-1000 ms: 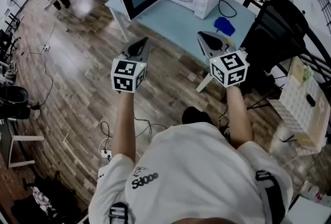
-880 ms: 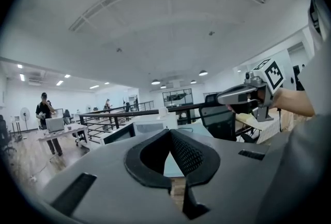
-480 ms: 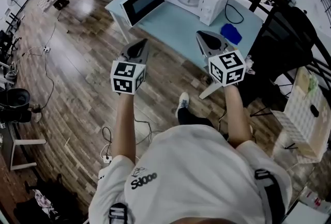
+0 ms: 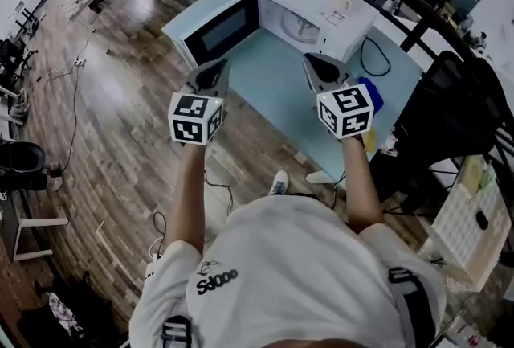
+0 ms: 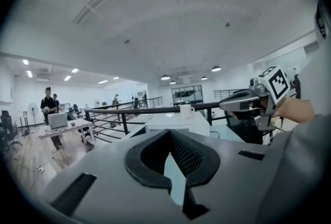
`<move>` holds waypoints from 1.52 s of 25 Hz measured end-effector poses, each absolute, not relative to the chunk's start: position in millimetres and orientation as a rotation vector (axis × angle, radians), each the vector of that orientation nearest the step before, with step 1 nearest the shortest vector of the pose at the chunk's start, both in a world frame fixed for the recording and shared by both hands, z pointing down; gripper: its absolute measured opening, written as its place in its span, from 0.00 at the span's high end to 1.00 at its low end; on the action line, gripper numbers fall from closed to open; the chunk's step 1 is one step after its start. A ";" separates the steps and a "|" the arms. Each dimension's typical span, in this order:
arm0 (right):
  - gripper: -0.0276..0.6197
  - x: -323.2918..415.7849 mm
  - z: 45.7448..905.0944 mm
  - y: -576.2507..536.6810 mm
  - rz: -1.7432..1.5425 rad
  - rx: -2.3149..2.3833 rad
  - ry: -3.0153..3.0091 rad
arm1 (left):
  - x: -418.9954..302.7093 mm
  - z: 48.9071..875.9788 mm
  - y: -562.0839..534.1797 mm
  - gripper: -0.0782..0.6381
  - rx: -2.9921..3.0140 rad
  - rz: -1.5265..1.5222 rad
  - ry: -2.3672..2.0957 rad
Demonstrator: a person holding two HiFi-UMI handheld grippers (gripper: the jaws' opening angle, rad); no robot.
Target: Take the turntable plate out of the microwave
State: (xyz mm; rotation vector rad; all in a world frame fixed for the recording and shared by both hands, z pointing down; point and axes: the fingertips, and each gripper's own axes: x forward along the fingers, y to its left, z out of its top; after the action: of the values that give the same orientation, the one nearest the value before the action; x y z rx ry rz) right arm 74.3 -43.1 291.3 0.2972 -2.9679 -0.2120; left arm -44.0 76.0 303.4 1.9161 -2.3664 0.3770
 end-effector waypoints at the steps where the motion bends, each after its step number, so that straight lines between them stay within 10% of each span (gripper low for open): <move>1: 0.95 67.3 291.4 -56.8 -0.207 0.293 -2.971 | -52.2 305.1 62.3 0.87 1.898 0.381 -2.369; 38: 0.95 -104.8 441.9 -258.1 0.004 0.819 -2.573 | -211.9 475.8 -257.4 0.87 2.199 0.221 -1.560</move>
State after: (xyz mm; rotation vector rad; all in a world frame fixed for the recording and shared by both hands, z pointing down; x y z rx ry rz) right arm -104.8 -258.1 441.9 0.8194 -2.5729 0.0036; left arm -211.9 -257.4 475.8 2.1993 -1.5603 0.2211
